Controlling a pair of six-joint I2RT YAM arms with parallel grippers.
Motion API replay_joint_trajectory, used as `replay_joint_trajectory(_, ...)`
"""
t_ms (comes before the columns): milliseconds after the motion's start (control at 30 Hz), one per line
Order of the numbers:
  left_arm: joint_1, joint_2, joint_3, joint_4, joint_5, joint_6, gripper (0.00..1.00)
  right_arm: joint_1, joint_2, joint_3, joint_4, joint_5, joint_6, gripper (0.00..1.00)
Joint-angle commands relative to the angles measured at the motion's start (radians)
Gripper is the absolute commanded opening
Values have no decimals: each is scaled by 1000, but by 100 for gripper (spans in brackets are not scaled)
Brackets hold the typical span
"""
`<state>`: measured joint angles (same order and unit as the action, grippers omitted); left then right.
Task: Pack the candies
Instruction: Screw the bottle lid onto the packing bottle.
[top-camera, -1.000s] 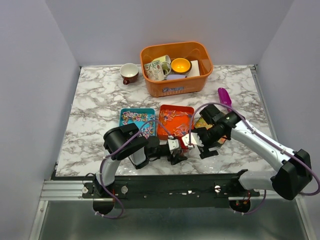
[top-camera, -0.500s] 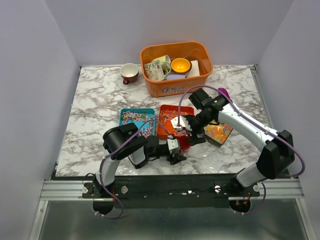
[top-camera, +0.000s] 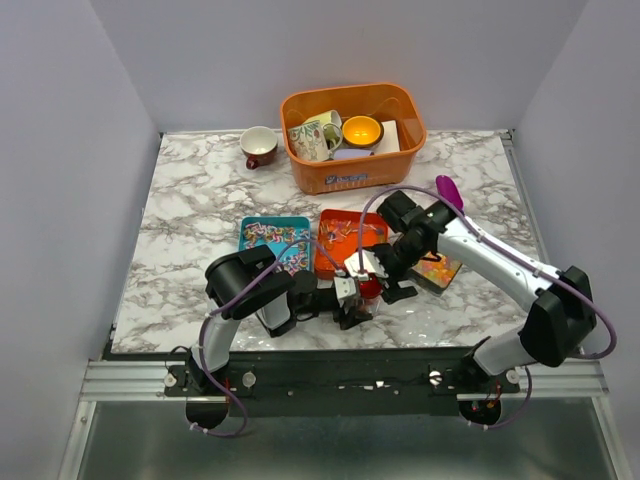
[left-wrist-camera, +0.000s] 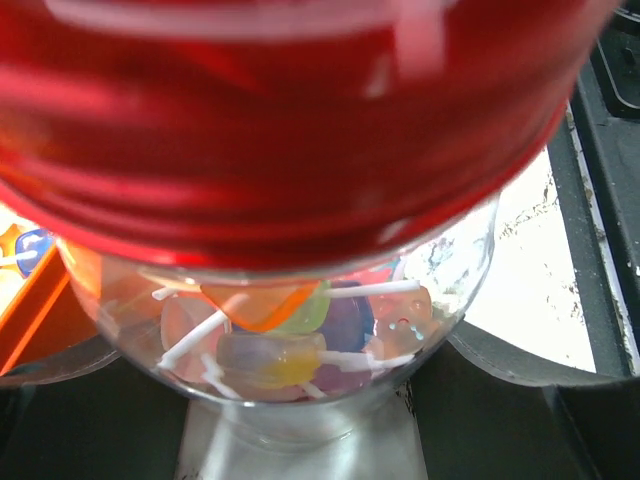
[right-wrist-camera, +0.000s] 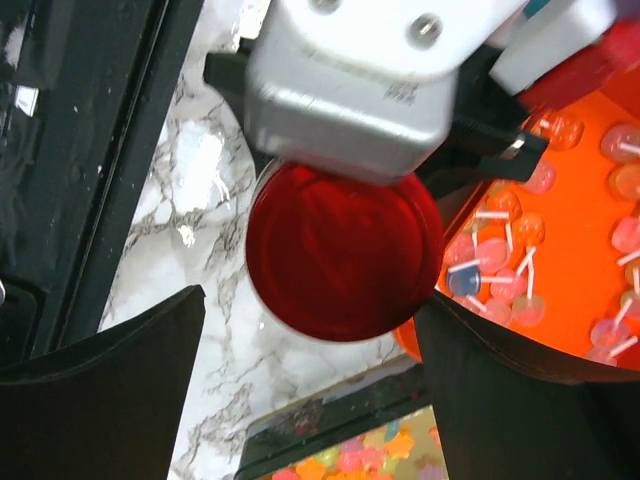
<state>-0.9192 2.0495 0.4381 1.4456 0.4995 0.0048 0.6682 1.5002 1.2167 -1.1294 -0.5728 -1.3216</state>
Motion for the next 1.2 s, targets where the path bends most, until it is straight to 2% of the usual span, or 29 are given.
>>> replay_joint_trajectory(0, 13, 26, -7, 144, 25, -68, 49, 5, -107, -95, -56, 65, 21, 91)
replay_joint_trajectory(33, 14, 29, -6, 141, 30, -69, 41, 5, -124, -111, -62, 74, 27, 91)
replay_joint_trajectory(100, 17, 28, 1, 128, 34, -71, 33, 1, -176, -137, -78, 99, 39, 91)
replay_joint_trajectory(133, 20, 28, -1, 125, 34, -69, 24, -1, -192, -161, -82, 106, 51, 91)
replay_joint_trajectory(200, 19, 28, 5, 110, 48, -65, 16, -8, -237, -177, -86, 125, 65, 91)
replay_joint_trajectory(233, 19, 28, 7, 108, 53, -57, 1, -12, -247, -180, -81, 132, 85, 91)
replay_joint_trajectory(400, 17, 23, 4, 90, 51, -39, 0, -38, -227, -99, 15, 113, 143, 91)
replay_joint_trajectory(533, 11, 14, 2, 68, 50, -13, 0, -38, -112, 33, 5, 41, 176, 91)
replay_joint_trajectory(667, 2, 5, 4, 42, 37, 24, 0, -36, -35, 92, 0, 22, 124, 91)
replay_joint_trajectory(833, -6, 1, 4, 27, 28, 43, 0, -13, 43, 179, -95, -55, 36, 91)
replay_joint_trajectory(967, -9, -3, 2, 16, 24, 50, 0, 47, 58, 164, -148, -62, -11, 91)
replay_joint_trajectory(1167, -9, 1, 5, 13, 17, 50, 0, 65, 45, 110, -144, -24, -7, 91)
